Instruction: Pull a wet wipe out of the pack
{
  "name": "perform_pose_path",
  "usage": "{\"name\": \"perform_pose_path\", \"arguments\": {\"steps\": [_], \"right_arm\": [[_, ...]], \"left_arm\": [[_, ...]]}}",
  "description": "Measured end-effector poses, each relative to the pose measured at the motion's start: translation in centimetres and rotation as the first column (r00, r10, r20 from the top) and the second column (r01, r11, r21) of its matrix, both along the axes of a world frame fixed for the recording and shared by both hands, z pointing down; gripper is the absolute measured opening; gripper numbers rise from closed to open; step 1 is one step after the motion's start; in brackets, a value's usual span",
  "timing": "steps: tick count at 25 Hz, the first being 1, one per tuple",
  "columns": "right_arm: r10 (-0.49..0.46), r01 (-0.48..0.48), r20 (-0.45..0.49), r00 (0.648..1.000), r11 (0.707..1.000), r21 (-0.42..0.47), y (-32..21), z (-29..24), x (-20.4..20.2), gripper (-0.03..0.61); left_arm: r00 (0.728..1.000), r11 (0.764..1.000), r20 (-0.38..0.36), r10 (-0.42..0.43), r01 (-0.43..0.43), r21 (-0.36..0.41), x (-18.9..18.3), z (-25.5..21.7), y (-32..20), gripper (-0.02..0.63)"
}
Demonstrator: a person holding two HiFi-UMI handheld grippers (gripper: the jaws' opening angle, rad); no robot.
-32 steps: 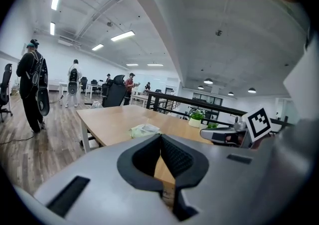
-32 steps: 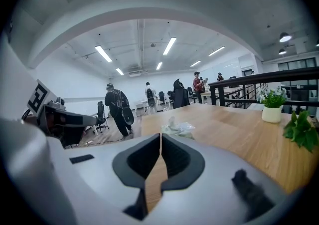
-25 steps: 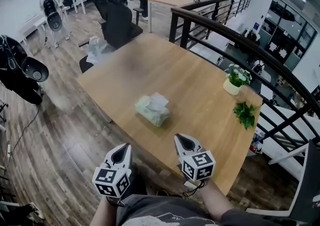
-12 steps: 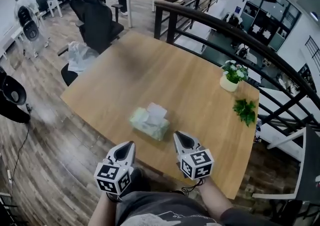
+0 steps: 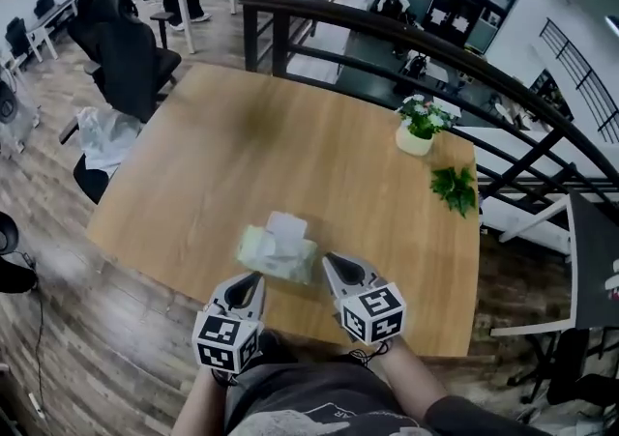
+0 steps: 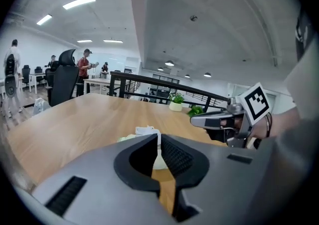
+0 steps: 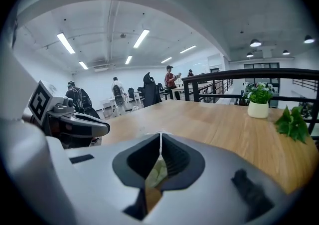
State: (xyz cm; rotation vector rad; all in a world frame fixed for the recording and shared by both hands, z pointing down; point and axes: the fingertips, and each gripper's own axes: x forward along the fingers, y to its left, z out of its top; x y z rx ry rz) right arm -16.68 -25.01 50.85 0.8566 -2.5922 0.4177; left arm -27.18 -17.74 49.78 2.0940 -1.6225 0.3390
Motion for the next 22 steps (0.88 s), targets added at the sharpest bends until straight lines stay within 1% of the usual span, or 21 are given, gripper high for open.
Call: {"name": "perform_pose_path", "arguments": {"steps": [3,9,12,13,15,16,19,22], "right_arm": [[0.03,-0.03,-0.013,0.999,1.0,-0.003,-0.4,0.4,-0.7,0.026],[0.089,-0.089,-0.025,0.996,0.996,-0.016,-1.2,1.0,-1.9,0.026],[0.101,-0.102,-0.045,0.994,0.994,-0.024,-1.3,1.6,-2.5,0.026],[0.107,-0.108,-0.051,0.993,0.994,-0.026,-1.4,1.8,-2.6,0.026],[0.118,-0.12,-0.06,0.991,0.992,-0.035,-1.5,2.3,-2.8,0.026],[0.122,-0.125,-0.064,0.99,0.991,-0.041,-1.4,2.5,-2.8,0.026],[0.138,-0.142,-0.078,0.987,0.988,-0.056,-1.4,3.2,-2.7,0.026],[0.157,-0.162,-0.083,0.984,0.985,-0.065,-1.6,3.6,-2.6,0.026]], "left_arm": [[0.998,0.999,-0.03,0.052,-0.052,-0.014,-0.4,0.6,-1.0,0.015],[0.993,0.993,0.003,0.114,-0.114,-0.031,-1.8,1.8,-2.5,0.017],[0.986,0.985,0.012,0.169,-0.168,-0.044,-1.7,2.5,-3.2,0.023],[0.981,0.98,0.016,0.194,-0.193,-0.049,-1.5,2.8,-3.4,0.038],[0.97,0.968,0.022,0.243,-0.242,-0.06,-0.9,3.4,-3.8,0.119],[0.965,0.963,0.03,0.262,-0.26,-0.065,-0.7,3.7,-4.0,0.139],[0.952,0.954,0.079,0.295,-0.29,-0.071,-0.3,4.4,-4.7,0.17],[0.943,0.951,0.122,0.309,-0.301,-0.077,-0.2,4.8,-5.8,0.178]]}}
